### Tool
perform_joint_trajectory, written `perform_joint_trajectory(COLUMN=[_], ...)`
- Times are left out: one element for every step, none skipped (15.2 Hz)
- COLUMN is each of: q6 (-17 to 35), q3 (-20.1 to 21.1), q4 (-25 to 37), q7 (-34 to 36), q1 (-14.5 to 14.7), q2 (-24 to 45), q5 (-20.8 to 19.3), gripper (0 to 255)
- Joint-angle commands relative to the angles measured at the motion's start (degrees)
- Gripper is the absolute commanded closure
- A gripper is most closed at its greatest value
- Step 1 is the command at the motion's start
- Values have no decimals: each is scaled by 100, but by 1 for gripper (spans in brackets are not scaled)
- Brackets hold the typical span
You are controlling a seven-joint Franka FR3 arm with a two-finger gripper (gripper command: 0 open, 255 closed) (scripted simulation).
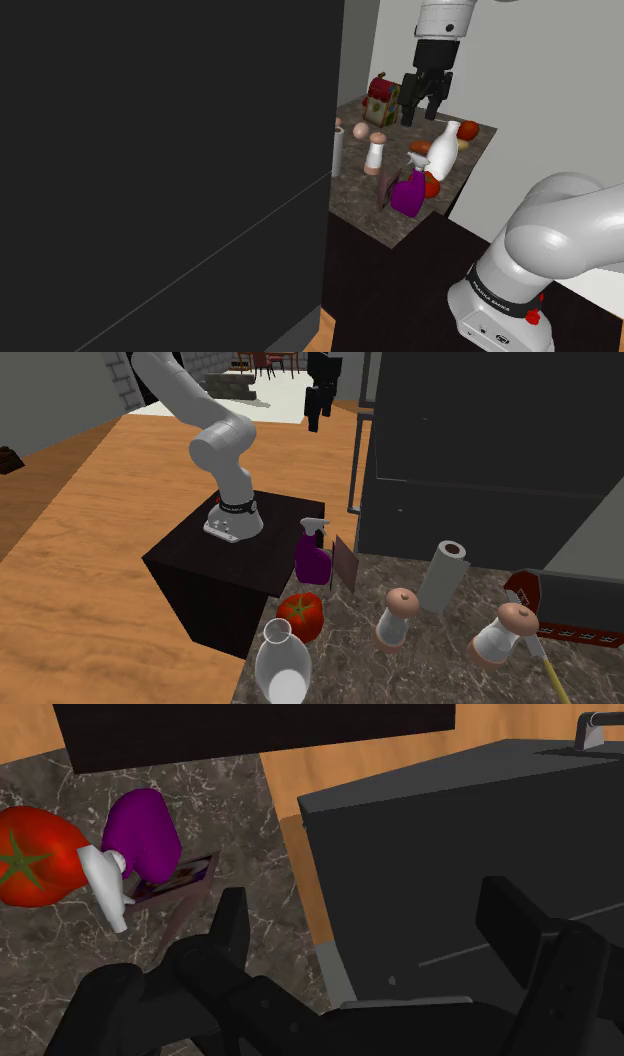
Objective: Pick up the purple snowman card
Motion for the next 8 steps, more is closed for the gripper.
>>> perform_joint_trajectory(q6=[0, 190, 385, 585, 790, 1000, 1215, 1435], q3=[0, -51, -106, -161, -219, -280, -342, -407], q4=[0, -180, -352, -518, -677, -828, -971, -1106], q7=[0, -166, -331, -493, -654, -814, -972, -1128], q1=[0, 9, 19, 26, 32, 38, 42, 46], q2=[0, -11, -12, -3, 17, 47, 90, 145], q5=[0, -79, -160, -240, -320, -400, -480, -560], gripper=[0, 0, 0, 0, 0, 0, 0, 0])
